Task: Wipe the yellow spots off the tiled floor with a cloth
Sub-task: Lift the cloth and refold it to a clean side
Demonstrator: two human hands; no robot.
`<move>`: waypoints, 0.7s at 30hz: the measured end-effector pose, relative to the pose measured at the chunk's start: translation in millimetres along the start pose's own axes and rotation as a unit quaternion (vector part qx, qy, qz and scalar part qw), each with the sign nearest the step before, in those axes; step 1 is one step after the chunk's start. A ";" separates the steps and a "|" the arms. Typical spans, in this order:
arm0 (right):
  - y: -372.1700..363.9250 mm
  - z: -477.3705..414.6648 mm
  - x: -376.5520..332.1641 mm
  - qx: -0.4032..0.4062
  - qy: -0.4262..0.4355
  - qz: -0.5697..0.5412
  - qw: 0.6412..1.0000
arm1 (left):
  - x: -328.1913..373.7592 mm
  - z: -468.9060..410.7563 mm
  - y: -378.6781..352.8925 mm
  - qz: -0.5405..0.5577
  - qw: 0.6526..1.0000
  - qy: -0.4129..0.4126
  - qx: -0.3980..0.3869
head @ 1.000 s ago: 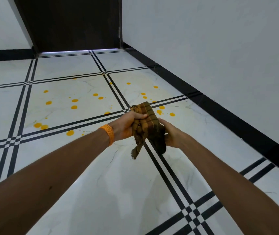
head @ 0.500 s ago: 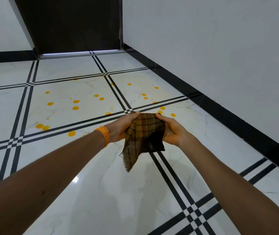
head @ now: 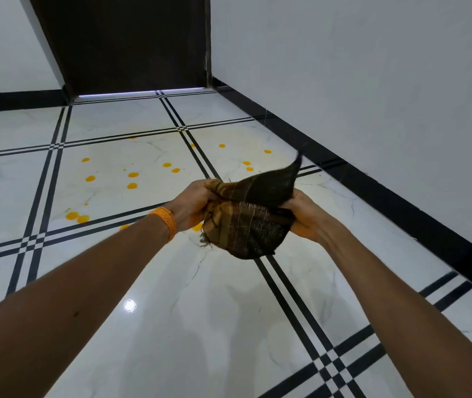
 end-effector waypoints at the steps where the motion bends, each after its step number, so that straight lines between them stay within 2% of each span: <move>1: -1.7 0.4 -3.5 0.008 0.002 0.025 1.000 | -1.7 1.4 2.2 -0.016 1.000 -0.007 0.005; 5: -5.4 1.4 -12.3 0.041 0.019 0.062 0.997 | -12.9 4.8 9.0 -0.037 0.999 -0.029 -0.012; 8: -6.2 -0.6 -10.5 0.043 0.016 0.040 0.998 | -12.4 5.9 12.0 -0.069 0.996 -0.047 -0.007; 14: -8.3 0.9 -9.3 0.018 0.040 -0.062 0.997 | 4.1 4.5 10.4 -0.184 0.969 -0.140 0.086; 17: -1.2 2.4 -11.7 0.014 0.043 -0.090 0.995 | 12.4 6.3 14.8 -0.192 0.968 -0.146 0.065; 21: 9.8 3.7 -15.0 0.065 0.066 -0.054 0.994 | 19.6 3.7 28.9 -0.239 0.958 -0.153 0.034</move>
Point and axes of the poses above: each hand's wrist, its own z-axis away from the middle knuckle, its own y-axis out of the back of the hand, x = y × z, the point moved 3 cm from there along -z, towards the middle knuckle, and after that the axes turned 3 degrees about -x, right-handed, at the moved point
